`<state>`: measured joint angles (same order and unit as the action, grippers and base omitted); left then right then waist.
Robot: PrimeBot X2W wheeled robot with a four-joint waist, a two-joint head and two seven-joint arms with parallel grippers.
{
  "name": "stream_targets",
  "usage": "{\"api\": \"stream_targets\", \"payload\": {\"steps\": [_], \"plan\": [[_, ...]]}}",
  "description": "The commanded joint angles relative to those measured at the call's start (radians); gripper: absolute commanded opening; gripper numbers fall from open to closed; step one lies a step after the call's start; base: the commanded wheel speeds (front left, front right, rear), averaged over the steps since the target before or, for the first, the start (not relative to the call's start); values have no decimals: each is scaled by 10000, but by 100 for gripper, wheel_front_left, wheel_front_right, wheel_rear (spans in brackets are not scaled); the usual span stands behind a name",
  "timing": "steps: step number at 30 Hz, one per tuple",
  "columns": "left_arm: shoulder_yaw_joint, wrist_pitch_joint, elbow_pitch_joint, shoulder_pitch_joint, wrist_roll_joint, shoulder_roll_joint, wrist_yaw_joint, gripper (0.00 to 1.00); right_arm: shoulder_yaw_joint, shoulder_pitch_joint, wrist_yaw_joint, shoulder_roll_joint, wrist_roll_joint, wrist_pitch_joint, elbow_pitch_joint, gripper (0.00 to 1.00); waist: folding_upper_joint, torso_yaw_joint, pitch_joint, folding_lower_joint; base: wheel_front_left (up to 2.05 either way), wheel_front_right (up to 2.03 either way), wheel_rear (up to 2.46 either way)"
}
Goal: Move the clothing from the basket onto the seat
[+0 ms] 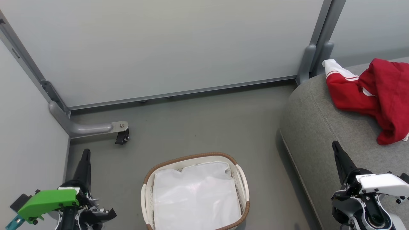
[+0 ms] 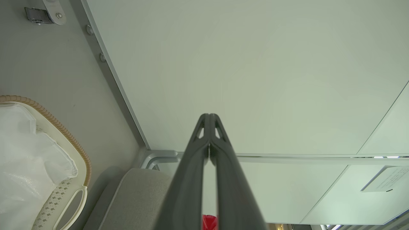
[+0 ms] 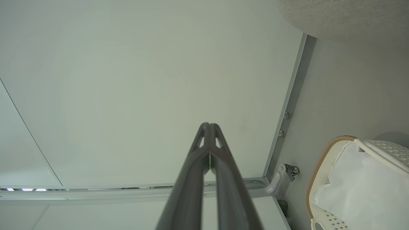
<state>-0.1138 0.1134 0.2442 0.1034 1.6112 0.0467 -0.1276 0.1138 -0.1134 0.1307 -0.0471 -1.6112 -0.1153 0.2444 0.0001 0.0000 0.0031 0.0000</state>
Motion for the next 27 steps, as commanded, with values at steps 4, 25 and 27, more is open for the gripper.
{"api": "stream_targets", "payload": {"steps": [4, 25, 27], "plan": [[-18, 47, -15, 101, 34, 66, -57, 0, 21, 107, 0, -60, -35, -12, -27, 0, -1, 0, 0, 0, 0, 0, 0], [-18, 46, -15, 101, 35, 66, -57, 0, 21, 107, 0, -60, -36, -12, -27, 0, -1, 0, 0, 0, 0, 0, 0], [-18, 46, -15, 101, 35, 66, -57, 0, 21, 107, 0, -60, -36, -12, -27, 0, -1, 0, 0, 0, 0, 0, 0]]}}
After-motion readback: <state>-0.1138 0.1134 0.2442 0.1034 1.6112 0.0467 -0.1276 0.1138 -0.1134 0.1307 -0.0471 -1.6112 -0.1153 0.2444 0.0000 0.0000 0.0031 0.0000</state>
